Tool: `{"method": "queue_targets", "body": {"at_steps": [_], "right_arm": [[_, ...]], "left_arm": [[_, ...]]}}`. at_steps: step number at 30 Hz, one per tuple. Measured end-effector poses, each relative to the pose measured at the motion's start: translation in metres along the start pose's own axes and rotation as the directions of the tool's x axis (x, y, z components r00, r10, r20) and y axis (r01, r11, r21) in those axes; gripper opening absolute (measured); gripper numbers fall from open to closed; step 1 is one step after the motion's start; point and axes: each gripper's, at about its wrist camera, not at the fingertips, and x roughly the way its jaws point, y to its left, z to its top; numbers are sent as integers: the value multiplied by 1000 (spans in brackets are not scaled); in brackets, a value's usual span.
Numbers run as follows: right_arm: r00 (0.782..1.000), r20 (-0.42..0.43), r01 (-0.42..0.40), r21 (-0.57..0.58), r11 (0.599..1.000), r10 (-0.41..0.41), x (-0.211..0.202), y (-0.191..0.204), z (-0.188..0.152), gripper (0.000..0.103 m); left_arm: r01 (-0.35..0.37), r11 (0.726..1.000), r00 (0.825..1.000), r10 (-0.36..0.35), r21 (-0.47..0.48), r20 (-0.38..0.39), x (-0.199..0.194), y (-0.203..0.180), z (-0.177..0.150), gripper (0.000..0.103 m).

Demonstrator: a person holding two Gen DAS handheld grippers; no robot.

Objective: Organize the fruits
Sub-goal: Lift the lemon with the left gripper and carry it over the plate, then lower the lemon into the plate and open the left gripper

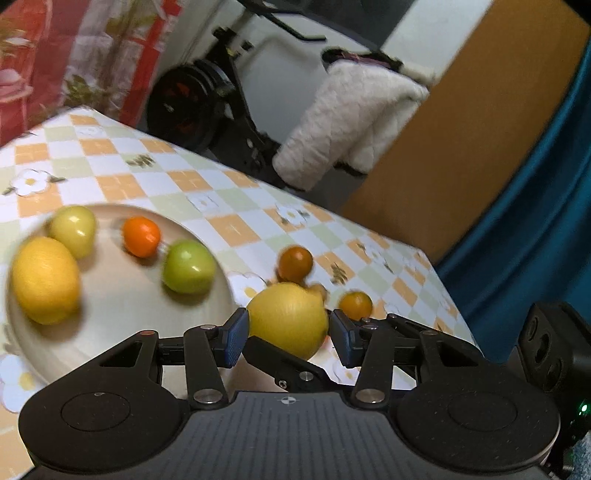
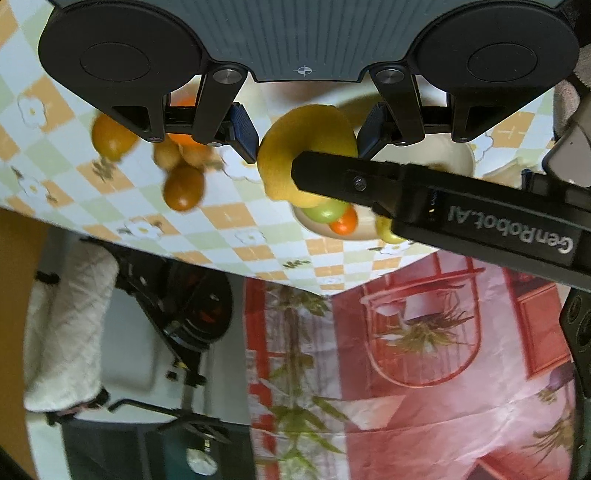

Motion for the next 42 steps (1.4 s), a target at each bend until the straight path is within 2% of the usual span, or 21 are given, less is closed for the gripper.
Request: {"method": "queue_targets", "body": {"at_steps": [3, 8, 18, 24, 28, 36, 42], "right_arm": [[1000, 6, -16, -69, 998, 17, 10, 13, 12, 52], [999, -44, -38, -144, 989, 32, 36, 33, 23, 52], [993, -104, -75, -203, 976, 55, 68, 55, 27, 52], [989, -125, -115, -322, 940, 78, 89, 78, 38, 52], [988, -138, -123, -400, 908, 73, 103, 89, 41, 52], [989, -140, -112, -445, 888, 55, 118, 91, 44, 52], [992, -119, -89, -439, 894, 40, 108, 87, 47, 52]], "left_arm": [[-19, 999, 999, 20, -38, 31, -4, 12, 7, 49], [-44, 993, 999, 47, -111, 24, 1, 37, 10, 50], [-98, 982, 994, 104, -161, 26, -7, 64, 7, 49], [-146, 965, 985, 161, -220, 54, -16, 81, 11, 49], [-149, 959, 983, 170, -241, 73, -21, 86, 15, 49], [-151, 957, 980, 178, -247, 91, -23, 84, 18, 48], [-166, 954, 976, 195, -248, 96, -23, 83, 20, 48]]}}
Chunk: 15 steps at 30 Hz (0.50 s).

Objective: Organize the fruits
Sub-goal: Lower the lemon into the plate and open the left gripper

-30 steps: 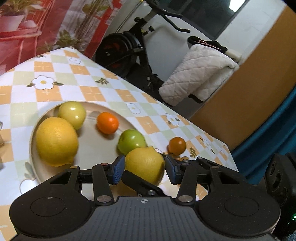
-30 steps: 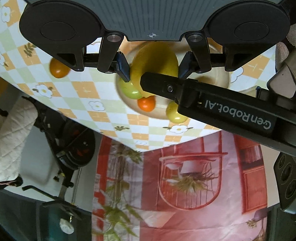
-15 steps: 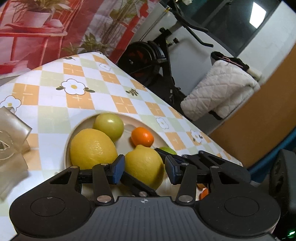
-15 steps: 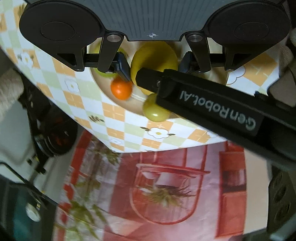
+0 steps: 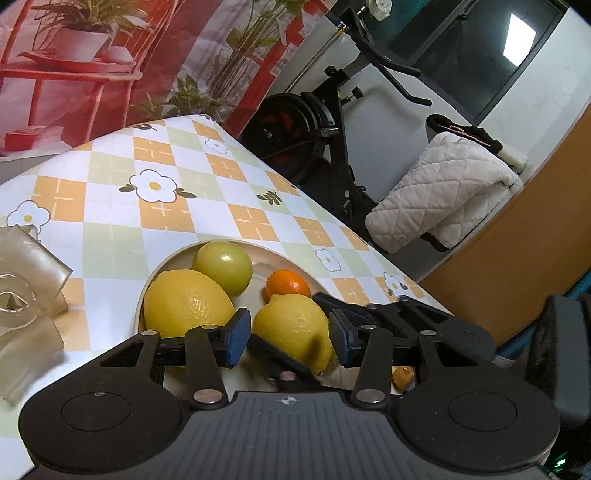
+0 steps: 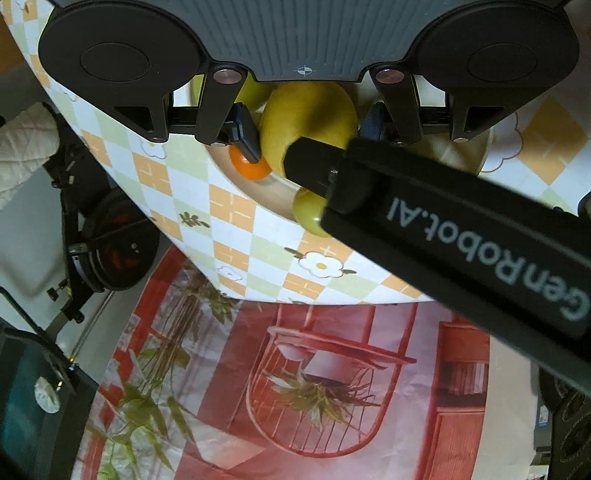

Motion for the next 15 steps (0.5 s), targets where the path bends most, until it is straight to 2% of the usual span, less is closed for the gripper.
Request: {"method": "queue_targets", "body": {"at_steps": [3, 8, 15], "right_arm": [[1000, 14, -2, 12, 1000, 2, -14, -7, -2, 55], [998, 55, 29, 46, 999, -32, -47, -25, -8, 53], [991, 72, 98, 181, 979, -112, -89, -71, -38, 50]], "left_arm": [[-7, 1000, 1000, 7, 7, 9, -4, -4, 1, 48], [-14, 999, 999, 13, 36, 33, -12, -16, 2, 48], [1, 986, 998, -10, 166, 55, -15, -58, 5, 48]]}}
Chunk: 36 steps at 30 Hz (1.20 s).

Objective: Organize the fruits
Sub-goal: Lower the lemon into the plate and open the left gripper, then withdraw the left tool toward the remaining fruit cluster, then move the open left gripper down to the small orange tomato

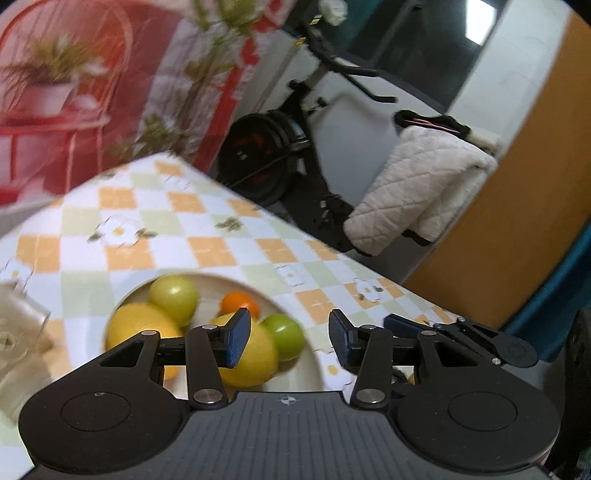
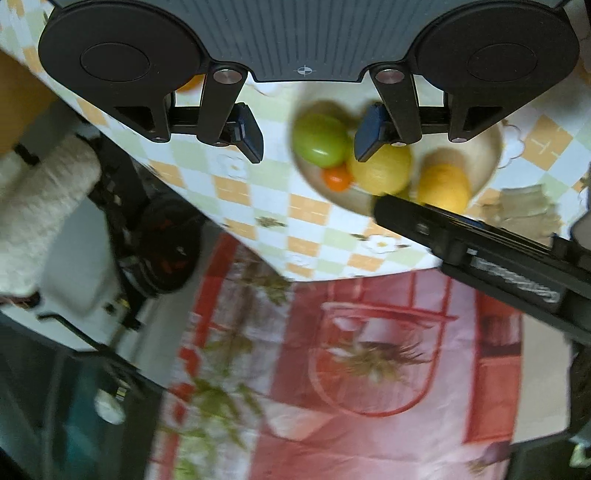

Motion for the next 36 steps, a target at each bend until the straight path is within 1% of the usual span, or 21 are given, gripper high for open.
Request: {"method": "queue_targets", "body": {"at_steps": [4, 7, 9, 10, 13, 18, 23, 28, 36], "right_arm": [[998, 23, 60, 92, 994, -62, -24, -38, -12, 50], [994, 28, 98, 150, 984, -103, -37, -63, -26, 49], [992, 26, 119, 187, 975, -126, -45, -79, -39, 48], [991, 22, 127, 200, 972, -134, -48, -86, -46, 46], [990, 8, 138, 236, 962, -144, -54, -95, -67, 44], [993, 4, 110, 290, 951, -116, -56, -94, -94, 44], [998, 0, 66, 325, 943, -70, -48, -78, -113, 44], [999, -9, 36, 345, 938, -35, -33, -67, -118, 44], [1000, -16, 28, 374, 927, -24, -19, -65, -118, 45]], "left_arm": [[16, 998, 1000, -17, 65, 13, 4, -28, 7, 48], [34, 992, 999, -35, 119, 8, 12, -50, 7, 48], [46, 987, 999, -45, 153, -8, 19, -63, 2, 48], [52, 985, 999, -49, 166, -21, 24, -69, -1, 48], [73, 981, 996, -62, 182, -65, 37, -79, -13, 48], [97, 974, 988, -70, 203, -138, 55, -87, -30, 48], [104, 969, 982, -63, 226, -180, 68, -90, -36, 48], [112, 962, 976, -60, 247, -209, 75, -91, -40, 48], [153, 954, 958, -79, 258, -277, 87, -94, -47, 49]]}}
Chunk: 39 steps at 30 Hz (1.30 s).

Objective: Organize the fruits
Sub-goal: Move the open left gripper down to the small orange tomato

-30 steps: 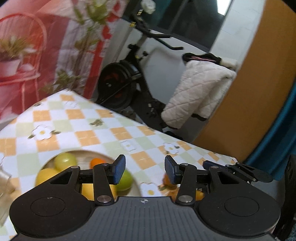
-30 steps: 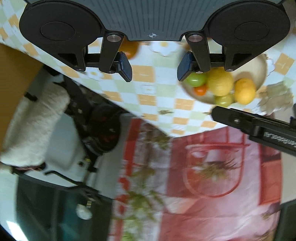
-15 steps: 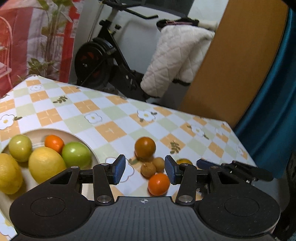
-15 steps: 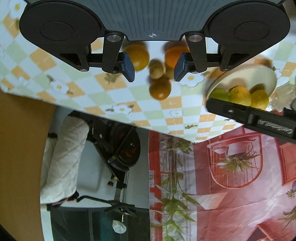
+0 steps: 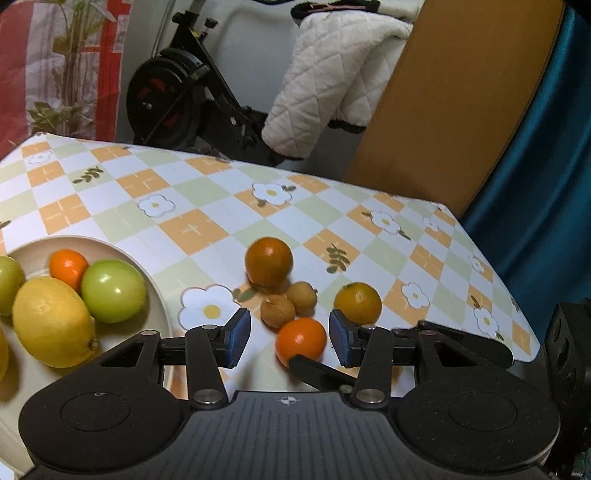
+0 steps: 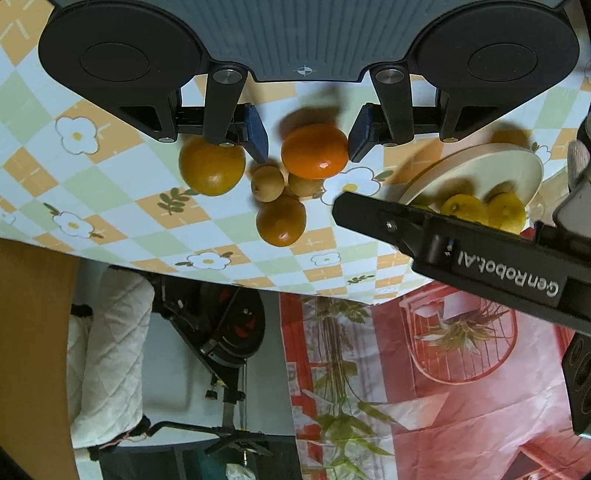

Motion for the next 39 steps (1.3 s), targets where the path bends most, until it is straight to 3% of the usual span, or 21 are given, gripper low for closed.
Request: {"method": "queue_targets", "body": {"at_steps": [10, 19, 36, 39], "right_arm": [[1000, -28, -8, -20, 1000, 8, 11, 7, 2, 46], [1000, -5, -3, 59, 998, 3, 8, -6, -1, 46], [1000, -22, -16, 51, 999, 17, 9, -4, -2, 46], [999, -26, -23, 48, 999, 24, 10, -3, -1, 46]], "left_arm": [[9, 1000, 999, -10, -24, -46, 12, 1, -2, 49], [-33, 996, 998, 29, -83, -49, 6, 14, 1, 49], [-9, 998, 997, 5, -61, -76, 18, 13, 1, 49], [24, 997, 996, -29, -70, -78, 21, 12, 2, 49]]}}
